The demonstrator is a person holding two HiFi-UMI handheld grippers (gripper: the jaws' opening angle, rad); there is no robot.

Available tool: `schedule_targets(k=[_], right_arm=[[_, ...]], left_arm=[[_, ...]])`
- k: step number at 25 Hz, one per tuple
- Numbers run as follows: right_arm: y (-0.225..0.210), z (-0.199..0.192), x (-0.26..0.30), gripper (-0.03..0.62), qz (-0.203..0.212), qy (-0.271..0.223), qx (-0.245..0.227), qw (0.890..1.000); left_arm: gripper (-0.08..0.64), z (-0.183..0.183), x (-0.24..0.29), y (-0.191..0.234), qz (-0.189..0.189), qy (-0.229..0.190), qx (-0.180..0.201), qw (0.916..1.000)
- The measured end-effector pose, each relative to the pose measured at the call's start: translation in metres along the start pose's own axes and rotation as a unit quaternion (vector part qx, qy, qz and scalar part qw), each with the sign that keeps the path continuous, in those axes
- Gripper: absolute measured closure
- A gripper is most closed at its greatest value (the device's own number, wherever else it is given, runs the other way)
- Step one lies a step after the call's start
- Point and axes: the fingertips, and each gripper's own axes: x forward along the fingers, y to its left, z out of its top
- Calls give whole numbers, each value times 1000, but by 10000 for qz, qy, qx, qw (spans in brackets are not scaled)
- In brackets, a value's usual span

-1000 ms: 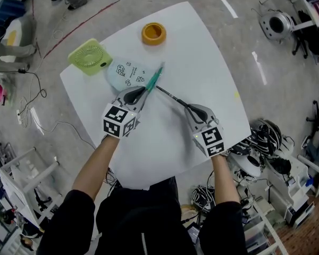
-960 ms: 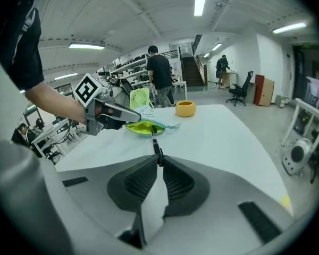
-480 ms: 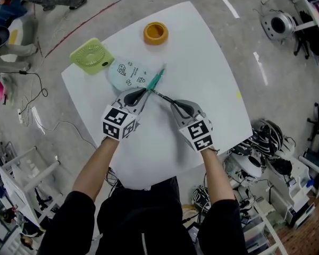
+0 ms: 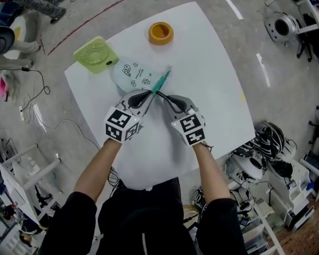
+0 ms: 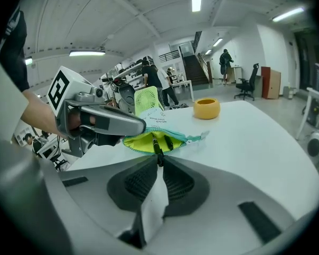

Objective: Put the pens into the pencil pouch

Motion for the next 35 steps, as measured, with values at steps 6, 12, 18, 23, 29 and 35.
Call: schedule_targets(k=[6, 12, 18, 23, 29, 35], right_arm=[[5, 4, 11, 548, 95, -7, 27, 10000], [10, 5, 22, 548, 204, 11, 22, 9998], [15, -3, 34, 541, 336, 173, 87, 9992], [15, -10, 32, 485, 442, 178, 218, 9986], [5, -25, 24, 486, 344, 250, 496, 9979], [1, -27, 29, 552, 295, 389, 463, 9977]], left_arm=[[523, -1, -2, -3, -65, -21, 3, 10000], [523, -3, -4, -4, -141, -11, -14, 9999], [523, -3, -3, -3, -148, 12, -32, 9999], [523, -4, -1, 0, -145, 11, -35, 9999], [523, -3, -1, -1, -157, 1, -26, 9999], [523, -2, 2, -2, -161, 9, -24, 9999]])
